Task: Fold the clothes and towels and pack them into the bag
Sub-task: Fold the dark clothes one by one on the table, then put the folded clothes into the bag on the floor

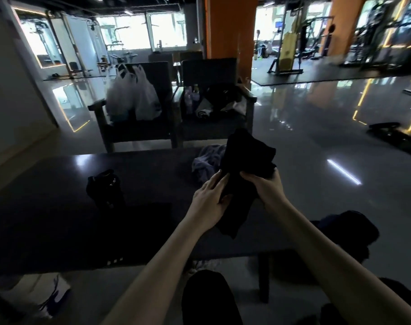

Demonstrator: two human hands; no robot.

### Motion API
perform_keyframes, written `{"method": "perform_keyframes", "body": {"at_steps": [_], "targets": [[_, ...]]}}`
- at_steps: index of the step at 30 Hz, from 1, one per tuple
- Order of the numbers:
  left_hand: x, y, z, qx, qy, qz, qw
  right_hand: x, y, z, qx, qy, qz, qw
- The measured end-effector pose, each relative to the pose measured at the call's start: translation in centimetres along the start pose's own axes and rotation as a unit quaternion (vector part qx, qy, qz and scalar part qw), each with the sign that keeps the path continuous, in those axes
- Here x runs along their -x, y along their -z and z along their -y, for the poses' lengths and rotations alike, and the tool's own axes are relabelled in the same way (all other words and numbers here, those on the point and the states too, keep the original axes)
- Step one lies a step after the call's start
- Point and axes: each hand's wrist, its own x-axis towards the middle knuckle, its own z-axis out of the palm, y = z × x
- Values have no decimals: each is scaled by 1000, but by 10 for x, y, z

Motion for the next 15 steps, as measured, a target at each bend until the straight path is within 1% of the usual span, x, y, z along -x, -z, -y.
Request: {"method": "perform_keyframes", "body": {"at_steps": [3,9,12,15], "targets": [[-18,-24,-31,24,-53,22,998,1,49,8,-1,18,-54,998],[-38,-68,-104,37,-114,74,990,10,143,26,19,3,-128,992],[-38,-88,-143,50,-135,89,986,18,188,38,57,39,-145,987],[-38,-105,-174,51,-143,94,984,25,223,54,93,55,-138,985]]}}
